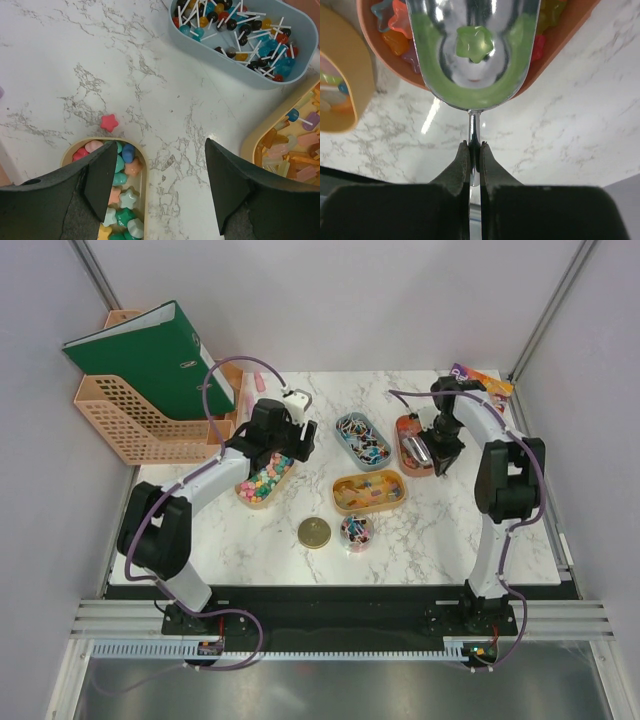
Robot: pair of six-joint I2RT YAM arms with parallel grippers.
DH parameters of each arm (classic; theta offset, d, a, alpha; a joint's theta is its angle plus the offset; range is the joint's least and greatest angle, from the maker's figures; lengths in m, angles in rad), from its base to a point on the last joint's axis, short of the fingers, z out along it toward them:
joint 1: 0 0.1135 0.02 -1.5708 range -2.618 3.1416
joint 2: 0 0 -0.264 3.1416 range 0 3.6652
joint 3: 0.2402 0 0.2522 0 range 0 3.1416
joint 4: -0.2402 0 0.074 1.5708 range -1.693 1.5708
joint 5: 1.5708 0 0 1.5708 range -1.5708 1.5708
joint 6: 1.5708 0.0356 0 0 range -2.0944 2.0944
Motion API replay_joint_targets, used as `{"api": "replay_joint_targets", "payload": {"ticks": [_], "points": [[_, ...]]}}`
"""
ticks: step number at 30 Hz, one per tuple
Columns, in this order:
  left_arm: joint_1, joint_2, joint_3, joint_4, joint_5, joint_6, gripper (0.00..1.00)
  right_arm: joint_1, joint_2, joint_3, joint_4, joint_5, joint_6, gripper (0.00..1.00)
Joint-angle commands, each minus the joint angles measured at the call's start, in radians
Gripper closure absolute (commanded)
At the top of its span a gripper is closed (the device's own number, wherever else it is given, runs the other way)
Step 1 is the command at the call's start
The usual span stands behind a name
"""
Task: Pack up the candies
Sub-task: Adjust the storage box at the center of the board.
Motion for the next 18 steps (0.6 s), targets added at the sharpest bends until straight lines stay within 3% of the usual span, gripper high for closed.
{"api": "replay_joint_targets", "payload": {"ticks": [1,9,12,18], "points": [[-0.005,-0.052,-0.008,0.026,-0.019,0.008,0.23,-0.036,-0.122,-0.063,-0.099,0.026,-0.035,1.0],[-0.008,-0.036,-0.006,0.04,-0.001,-0.017,0.23,-0.089,-0.104,-0.101,-0.104,0.127,-0.065,1.0],[-0.011,-0.041,-0.001,0.04,-0.001,-0.017,0.23,-0.157,-0.055,-0.024,-0.113,0.135,-0.072,1.0],[-0.013,-0.056,-0.018,0.037,-0.022,0.002,0.23,-0.157,0.005,0.255,-0.25,0.07,-0.102,1.0]]}}
